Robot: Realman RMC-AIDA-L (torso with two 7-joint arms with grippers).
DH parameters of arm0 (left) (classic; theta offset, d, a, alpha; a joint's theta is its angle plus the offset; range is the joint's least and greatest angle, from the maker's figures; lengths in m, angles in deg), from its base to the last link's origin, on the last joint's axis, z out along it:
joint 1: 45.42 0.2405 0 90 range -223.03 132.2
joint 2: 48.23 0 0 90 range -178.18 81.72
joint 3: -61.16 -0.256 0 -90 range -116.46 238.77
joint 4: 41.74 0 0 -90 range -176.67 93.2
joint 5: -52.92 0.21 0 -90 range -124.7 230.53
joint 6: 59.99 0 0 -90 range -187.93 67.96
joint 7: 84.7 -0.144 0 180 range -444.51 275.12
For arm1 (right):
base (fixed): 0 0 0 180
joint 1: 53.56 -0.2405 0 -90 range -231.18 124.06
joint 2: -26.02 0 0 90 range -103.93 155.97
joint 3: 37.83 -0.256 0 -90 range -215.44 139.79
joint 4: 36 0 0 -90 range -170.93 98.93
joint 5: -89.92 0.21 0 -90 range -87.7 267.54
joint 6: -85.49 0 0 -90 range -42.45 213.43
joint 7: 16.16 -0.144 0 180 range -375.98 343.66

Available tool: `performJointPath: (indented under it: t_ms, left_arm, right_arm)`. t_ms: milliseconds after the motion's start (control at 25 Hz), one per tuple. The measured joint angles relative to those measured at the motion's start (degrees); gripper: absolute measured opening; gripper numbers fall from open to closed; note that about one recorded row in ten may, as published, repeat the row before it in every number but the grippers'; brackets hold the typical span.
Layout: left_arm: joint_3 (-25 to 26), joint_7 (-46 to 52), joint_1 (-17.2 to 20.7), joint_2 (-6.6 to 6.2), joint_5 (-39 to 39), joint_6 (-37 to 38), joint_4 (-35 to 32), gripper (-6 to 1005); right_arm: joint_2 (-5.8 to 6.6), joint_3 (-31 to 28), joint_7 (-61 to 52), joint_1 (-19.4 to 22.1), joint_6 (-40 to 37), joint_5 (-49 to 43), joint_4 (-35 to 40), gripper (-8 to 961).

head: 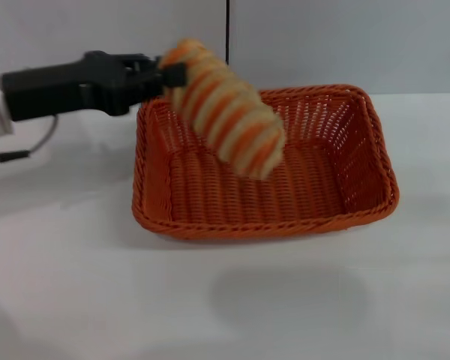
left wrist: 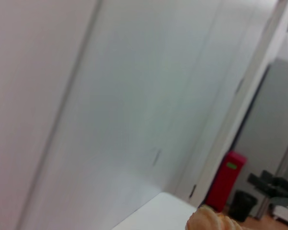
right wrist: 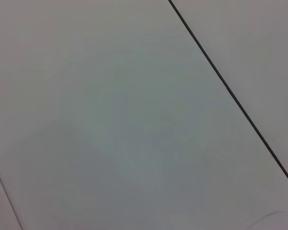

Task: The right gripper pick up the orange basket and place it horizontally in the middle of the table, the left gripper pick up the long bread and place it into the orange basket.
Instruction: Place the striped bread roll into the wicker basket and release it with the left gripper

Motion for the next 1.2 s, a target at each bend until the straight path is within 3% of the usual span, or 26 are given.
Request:
performJointPath:
  t_ms: [320, 560, 680, 800, 1080, 1200]
  left_arm:
    - [-9.4, -14.5, -0.9, 0.29, -8.1, -4.3, 12.7, 224]
    - [-13.5, -19.8, -1.5, 0.45, -12.3, -5.6, 15.5, 213]
    - [-13.5, -19.8, -1.5, 0.45, -12.3, -5.6, 15.5, 204]
    - [-14.3, -21.3, -1.6, 0.38, -18.9, -10.8, 18.9, 201]
    - [-14.9, -23.7, -1.2, 0.41, -20.0, -13.5, 19.5, 193]
    - [-15.6, -24.0, -1.0, 0.24, -20.0, -14.0, 19.5, 305]
  right_arm:
    - [0.15, 0.0, 0.0, -0.3, 0.6, 0.0, 0.0, 552]
    - [0.61, -0.1, 0.0, -0.6, 0.4, 0.0, 0.0, 552]
    - [0.71, -0.1, 0.0, -0.9, 0.1, 0.0, 0.0, 552]
    - [0.78, -0.1, 0.0, -0.9, 0.1, 0.0, 0.0, 552]
    - [1.13, -0.1, 0.0, -1.2, -0.3, 0.0, -0.4, 552]
    - [1.25, -0.1, 0.0, -1.3, -0.7, 0.0, -0.9, 552]
